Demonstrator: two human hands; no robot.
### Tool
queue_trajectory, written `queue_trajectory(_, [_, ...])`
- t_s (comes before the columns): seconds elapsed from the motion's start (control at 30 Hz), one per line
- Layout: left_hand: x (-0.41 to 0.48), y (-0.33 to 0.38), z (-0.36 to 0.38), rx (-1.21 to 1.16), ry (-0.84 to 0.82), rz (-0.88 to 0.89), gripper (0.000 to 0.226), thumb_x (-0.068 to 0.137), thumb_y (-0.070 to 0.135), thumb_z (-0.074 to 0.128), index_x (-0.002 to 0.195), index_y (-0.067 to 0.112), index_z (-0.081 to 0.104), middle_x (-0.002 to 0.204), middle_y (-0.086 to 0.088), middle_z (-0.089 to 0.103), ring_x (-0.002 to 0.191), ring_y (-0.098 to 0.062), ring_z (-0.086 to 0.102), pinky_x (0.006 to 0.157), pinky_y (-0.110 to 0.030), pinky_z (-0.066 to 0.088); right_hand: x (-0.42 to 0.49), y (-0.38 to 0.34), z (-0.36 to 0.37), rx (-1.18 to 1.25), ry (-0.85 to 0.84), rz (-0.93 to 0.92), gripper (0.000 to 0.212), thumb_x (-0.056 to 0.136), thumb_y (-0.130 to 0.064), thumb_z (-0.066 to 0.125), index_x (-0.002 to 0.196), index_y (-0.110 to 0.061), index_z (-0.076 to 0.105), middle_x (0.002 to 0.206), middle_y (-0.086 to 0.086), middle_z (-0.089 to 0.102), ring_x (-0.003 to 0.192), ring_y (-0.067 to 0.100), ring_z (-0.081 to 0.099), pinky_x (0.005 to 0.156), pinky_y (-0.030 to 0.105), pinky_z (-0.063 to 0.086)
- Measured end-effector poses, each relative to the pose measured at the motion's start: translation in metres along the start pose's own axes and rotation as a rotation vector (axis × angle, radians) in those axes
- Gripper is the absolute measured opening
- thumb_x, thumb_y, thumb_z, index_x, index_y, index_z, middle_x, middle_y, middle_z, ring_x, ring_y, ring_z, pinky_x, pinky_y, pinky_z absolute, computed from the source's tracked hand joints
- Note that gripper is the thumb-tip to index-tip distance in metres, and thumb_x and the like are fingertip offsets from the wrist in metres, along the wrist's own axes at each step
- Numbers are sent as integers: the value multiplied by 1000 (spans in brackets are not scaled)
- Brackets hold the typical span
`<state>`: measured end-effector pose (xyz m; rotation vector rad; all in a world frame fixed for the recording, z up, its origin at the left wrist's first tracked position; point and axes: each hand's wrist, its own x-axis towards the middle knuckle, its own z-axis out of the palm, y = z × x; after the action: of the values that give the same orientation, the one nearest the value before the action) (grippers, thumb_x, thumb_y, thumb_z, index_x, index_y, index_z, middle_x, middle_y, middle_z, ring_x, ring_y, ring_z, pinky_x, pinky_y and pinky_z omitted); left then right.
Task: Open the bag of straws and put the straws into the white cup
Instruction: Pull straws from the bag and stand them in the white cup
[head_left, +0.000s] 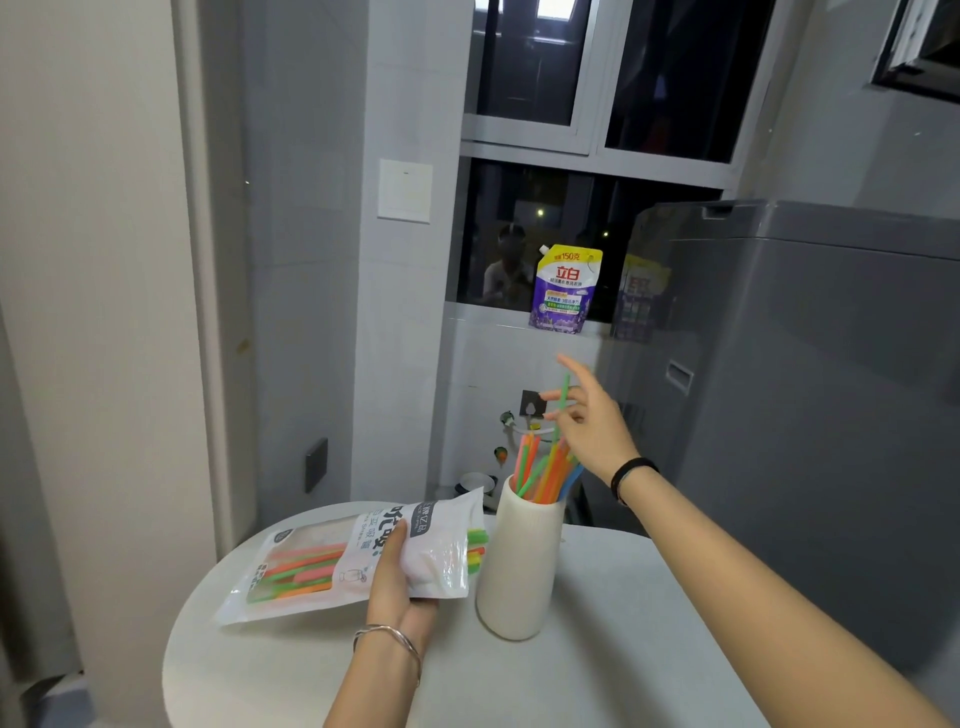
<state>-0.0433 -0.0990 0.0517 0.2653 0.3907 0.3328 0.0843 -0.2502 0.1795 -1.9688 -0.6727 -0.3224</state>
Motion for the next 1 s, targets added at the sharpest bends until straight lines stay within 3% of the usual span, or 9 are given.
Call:
queue_trajectory(0.07, [-1, 0, 0, -7, 9, 14, 49, 96, 18, 54, 144, 13, 45, 142, -13, 54, 132, -33, 50, 112, -56, 33, -4, 2, -1, -216, -99, 36, 33, 96, -24, 47, 127, -21, 57, 125, 4, 63, 111, 21, 60, 90, 36, 52])
queue_trajectory(0.13, [0, 0, 0, 2, 10, 18, 49, 96, 18, 54, 144, 12, 45, 142, -13, 54, 133, -33, 49, 112, -56, 33, -11, 7, 1, -375, -212, 75, 42, 92, -47, 46, 122, -23, 61, 140, 1, 52, 124, 22, 51, 102, 42, 44])
queue_trajectory(0.27, [-1, -1, -2, 18, 5, -2, 49, 97, 21, 52, 145, 11, 44, 144, -15, 52, 134, -35, 48, 112, -56, 33, -28, 20, 11, 32, -60, 154, 105, 66, -51, 75, 147, -34, 12, 156, -1, 19, 136, 21, 32, 105, 43, 38])
queue_trajectory(0.4, [-2, -2, -3, 18, 11, -6, 49, 97, 20, 53, 145, 12, 44, 143, -15, 53, 133, -36, 48, 112, -57, 33, -43, 37, 31, 245, -11, 349, 127, 57, -42, 86, 148, -33, -2, 152, -1, 30, 130, 16, 39, 104, 34, 37])
queue_trajectory(0.6, [-3, -1, -3, 15, 2, -21, 47, 98, 20, 52, 144, 12, 45, 125, -13, 62, 129, -33, 51, 111, -57, 33, -25, 40, 59, 178, 1, 373, 87, 63, -32, 84, 137, -19, 39, 127, -1, 52, 120, 20, 51, 95, 34, 48])
queue_trajectory(0.73, [-1, 3, -4, 16, 2, -22, 47, 97, 20, 51, 143, 10, 46, 137, -16, 57, 132, -36, 49, 112, -57, 32, -10, 36, 63, 182, 47, 385, 57, 80, -24, 71, 130, -10, 49, 115, 6, 64, 91, 17, 66, 67, 21, 50])
queue_trajectory(0.83, [0, 5, -4, 6, -9, -28, 49, 97, 21, 52, 144, 9, 44, 142, -19, 53, 133, -39, 47, 112, -58, 31, -1, 35, 51, 298, 143, 427, 38, 81, -16, 69, 116, -10, 55, 77, 0, 69, 55, 3, 65, 56, 22, 52])
queue_trajectory(0.9, [-1, 4, -3, -5, -8, -26, 48, 97, 20, 53, 143, 9, 46, 134, -17, 59, 129, -36, 51, 111, -58, 33, 0, 39, 45, 380, 168, 499, 32, 78, -13, 71, 107, -8, 59, 71, -1, 68, 56, 10, 67, 59, 30, 56])
queue_trajectory(1.0, [-2, 3, -2, 0, -12, -42, 48, 97, 21, 52, 143, 9, 46, 137, -17, 57, 131, -37, 49, 111, -59, 33, -4, 44, 42, 332, 87, 535, 46, 74, -17, 77, 113, -6, 56, 97, 7, 66, 85, 23, 65, 73, 36, 55])
